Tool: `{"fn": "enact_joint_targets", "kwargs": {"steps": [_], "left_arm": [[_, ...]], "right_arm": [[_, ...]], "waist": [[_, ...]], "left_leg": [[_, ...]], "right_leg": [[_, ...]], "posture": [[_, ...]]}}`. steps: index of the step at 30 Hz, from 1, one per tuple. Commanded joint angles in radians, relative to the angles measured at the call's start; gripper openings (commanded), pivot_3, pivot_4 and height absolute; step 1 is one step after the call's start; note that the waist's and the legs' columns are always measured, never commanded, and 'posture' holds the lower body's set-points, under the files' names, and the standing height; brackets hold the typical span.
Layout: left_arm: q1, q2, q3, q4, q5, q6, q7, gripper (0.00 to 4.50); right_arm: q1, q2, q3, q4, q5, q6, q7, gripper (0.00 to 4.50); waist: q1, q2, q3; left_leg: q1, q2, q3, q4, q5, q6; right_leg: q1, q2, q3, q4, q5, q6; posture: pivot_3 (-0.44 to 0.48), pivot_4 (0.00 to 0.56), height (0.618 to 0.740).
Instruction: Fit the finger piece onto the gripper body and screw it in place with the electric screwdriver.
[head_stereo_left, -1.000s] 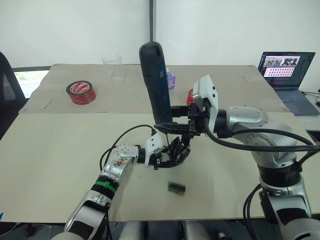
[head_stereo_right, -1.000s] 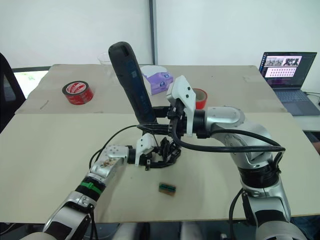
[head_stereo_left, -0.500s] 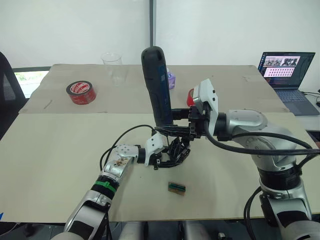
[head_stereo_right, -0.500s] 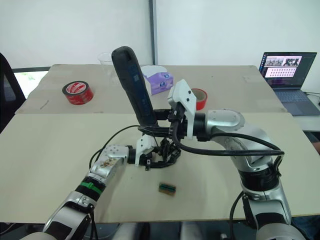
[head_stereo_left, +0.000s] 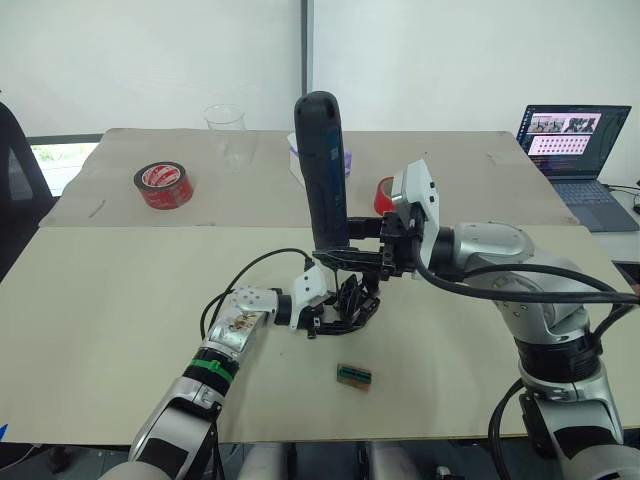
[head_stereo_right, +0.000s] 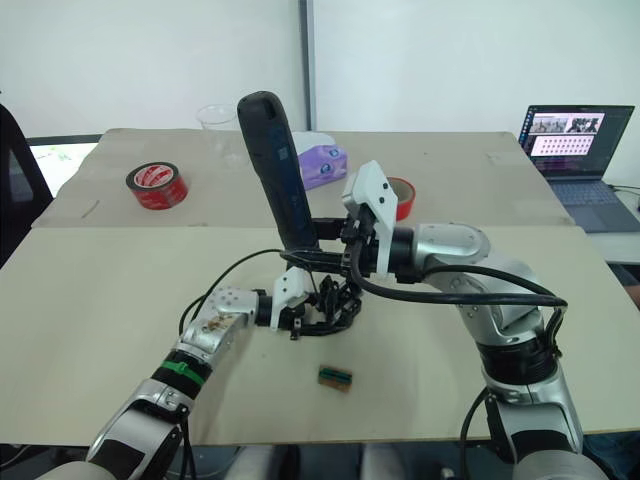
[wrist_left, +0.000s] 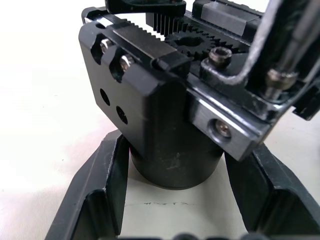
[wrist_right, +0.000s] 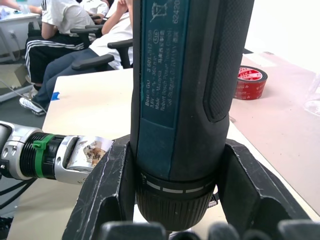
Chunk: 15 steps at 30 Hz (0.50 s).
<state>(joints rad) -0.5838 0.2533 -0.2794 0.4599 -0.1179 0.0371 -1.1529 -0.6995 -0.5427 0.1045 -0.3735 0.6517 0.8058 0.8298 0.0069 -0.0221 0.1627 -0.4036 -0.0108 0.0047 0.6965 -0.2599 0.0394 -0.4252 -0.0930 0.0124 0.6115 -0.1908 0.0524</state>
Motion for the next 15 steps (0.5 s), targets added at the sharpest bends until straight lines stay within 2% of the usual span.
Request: {"fn": "enact_joint_targets", "kwargs": {"steps": [1,8,15], "left_arm": [[-0.038,0.004,0.020,-0.011,-0.019,-0.022,-0.014,2.28],[-0.060,0.001,0.020,0.008,-0.016,-0.023,-0.018,2.28],[-0.086,-0.019,0.010,0.041,-0.011,-0.038,-0.020,2.28]], "right_arm": [[0.031,-0.029,0.028,0.004,-0.003,0.044,0.014,1.89],[0.024,-0.071,0.051,-0.033,-0.003,0.005,0.095,1.89],[-0.011,-0.058,0.073,-0.027,-0.011,0.009,0.098,1.89]], "waist": [[0.000,0.000,0.000],[0.001,0.000,0.000],[0.005,0.000,0.000]], "left_leg": [[0.000,0.000,0.000,0.000,0.000,0.000],[0.000,0.000,0.000,0.000,0.000,0.000],[0.000,-0.001,0.000,0.000,0.000,0.000]], "right_leg": [[0.000,0.000,0.000,0.000,0.000,0.000],[0.001,0.000,0.000,0.000,0.000,0.000],[0.001,-0.001,0.000,0.000,0.000,0.000]], "posture": [[0.000,0.150,0.740],[0.000,0.150,0.740],[0.000,0.150,0.740]]}}
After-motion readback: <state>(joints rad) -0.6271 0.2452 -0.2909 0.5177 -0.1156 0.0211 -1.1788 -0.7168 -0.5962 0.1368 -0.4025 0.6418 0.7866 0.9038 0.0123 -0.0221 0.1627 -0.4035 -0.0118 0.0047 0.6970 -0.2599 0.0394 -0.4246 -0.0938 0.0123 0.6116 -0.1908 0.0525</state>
